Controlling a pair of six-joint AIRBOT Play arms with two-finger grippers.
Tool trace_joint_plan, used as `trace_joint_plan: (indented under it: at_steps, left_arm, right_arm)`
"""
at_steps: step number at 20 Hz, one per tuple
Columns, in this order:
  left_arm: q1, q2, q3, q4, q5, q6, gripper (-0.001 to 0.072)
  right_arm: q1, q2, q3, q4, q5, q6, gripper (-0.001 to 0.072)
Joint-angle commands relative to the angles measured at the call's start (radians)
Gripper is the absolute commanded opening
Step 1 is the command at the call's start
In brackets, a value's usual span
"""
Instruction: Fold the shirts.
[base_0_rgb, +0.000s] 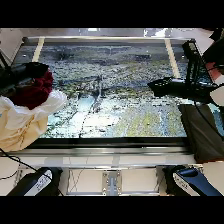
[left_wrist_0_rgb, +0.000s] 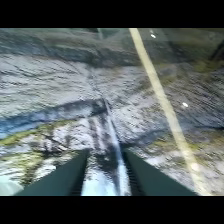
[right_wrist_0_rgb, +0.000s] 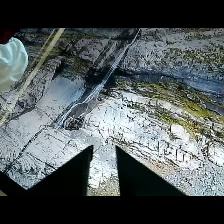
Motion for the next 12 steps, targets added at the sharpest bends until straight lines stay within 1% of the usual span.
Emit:
trace_joint_plan:
  at_steps: [1, 2, 3, 4, 5, 6, 7, 9, 12]
  left_arm:
    - [0.078, -0.016, 0.0, 0.318, 0.203, -0.137, 0.0448]
    - [0.134, -0.032, 0.0, 0.436, 0.188, -0.263, 0.0448]
    - [0.193, -0.052, 0.0, 0.523, 0.151, -0.396, 0.0448]
    - [0.255, -0.08, 0.0, 0.571, 0.1, -0.519, 0.0449]
    - [0.324, -0.115, 0.0, 0.578, 0.039, -0.618, 0.0451]
    - [0.381, -0.15, 0.0, 0.578, -0.016, -0.671, 0.0532]
    - [0.431, -0.19, 0.0, 0.578, -0.063, -0.679, 0.0634]
    - [0.504, -0.261, 0.0, 0.577, -0.112, -0.679, 0.0637]
    - [0.532, -0.352, 0.0, 0.559, -0.091, -0.678, 0.0637]
  right_arm:
    - [0.0, 0.0, 0.0, -0.005, -0.05, 0.0, 0.0419]
    - [0.0, 0.0, 0.0, -0.004, -0.05, 0.0, 0.0456]
    - [0.0, 0.0, 0.0, -0.004, -0.05, 0.0, 0.0456]
    - [0.0, 0.0, 0.0, -0.003, -0.05, 0.0, 0.0455]
    - [0.0, 0.0, 0.0, -0.003, -0.051, 0.0, 0.0456]
    - [0.0, 0.0, 0.0, -0.002, -0.053, 0.0, 0.0455]
    - [0.0, 0.0, 0.0, 0.002, -0.054, 0.0, 0.0455]
    - [0.0, 0.0, 0.0, 0.005, -0.054, 0.001, 0.0455]
    - [0.0, 0.0, 0.0, 0.014, -0.059, 0.001, 0.0455]
